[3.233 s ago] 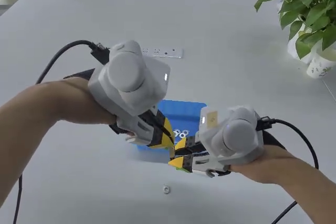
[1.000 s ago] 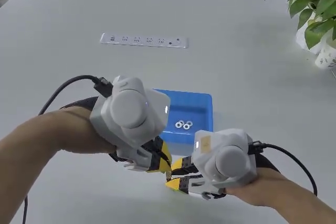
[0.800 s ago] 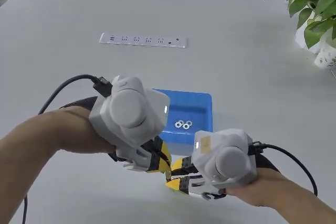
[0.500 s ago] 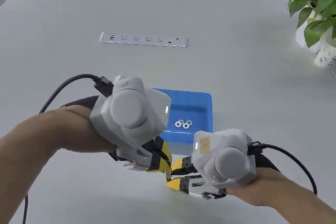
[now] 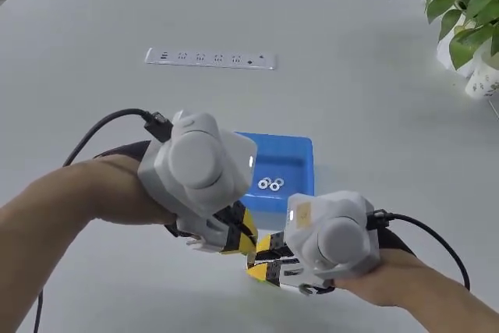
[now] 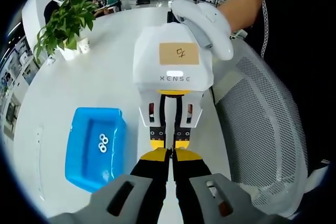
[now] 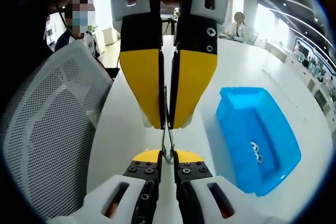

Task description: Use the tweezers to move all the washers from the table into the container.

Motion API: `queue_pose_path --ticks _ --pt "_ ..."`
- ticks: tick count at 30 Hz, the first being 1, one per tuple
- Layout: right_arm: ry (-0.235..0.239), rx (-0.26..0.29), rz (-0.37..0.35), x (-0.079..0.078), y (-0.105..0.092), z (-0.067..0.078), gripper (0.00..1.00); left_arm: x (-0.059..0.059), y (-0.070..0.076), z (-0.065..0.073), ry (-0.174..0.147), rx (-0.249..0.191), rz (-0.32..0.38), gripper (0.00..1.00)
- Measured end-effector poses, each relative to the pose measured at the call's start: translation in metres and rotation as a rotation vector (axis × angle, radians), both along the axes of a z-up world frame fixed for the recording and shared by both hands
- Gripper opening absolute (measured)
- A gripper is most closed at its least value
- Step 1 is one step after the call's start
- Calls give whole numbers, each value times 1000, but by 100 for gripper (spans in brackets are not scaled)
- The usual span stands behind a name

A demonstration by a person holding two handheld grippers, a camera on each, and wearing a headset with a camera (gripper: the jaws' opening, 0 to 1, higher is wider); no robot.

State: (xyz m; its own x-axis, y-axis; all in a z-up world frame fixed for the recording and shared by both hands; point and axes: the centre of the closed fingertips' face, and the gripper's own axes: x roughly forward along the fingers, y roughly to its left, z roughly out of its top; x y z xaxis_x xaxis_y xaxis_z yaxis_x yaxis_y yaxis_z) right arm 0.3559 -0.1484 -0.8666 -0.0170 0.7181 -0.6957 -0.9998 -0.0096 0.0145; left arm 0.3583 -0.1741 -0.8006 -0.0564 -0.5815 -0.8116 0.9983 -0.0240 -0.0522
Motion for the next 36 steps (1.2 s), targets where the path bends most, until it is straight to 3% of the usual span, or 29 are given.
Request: queue_pose_path --ticks 20,36 --pt "1 -6 3 -2 0 2 10 -1 2 1 2 2 1 6" --pt "-27 9 13 1 0 33 10 -1 3 34 -21 -40 21 6"
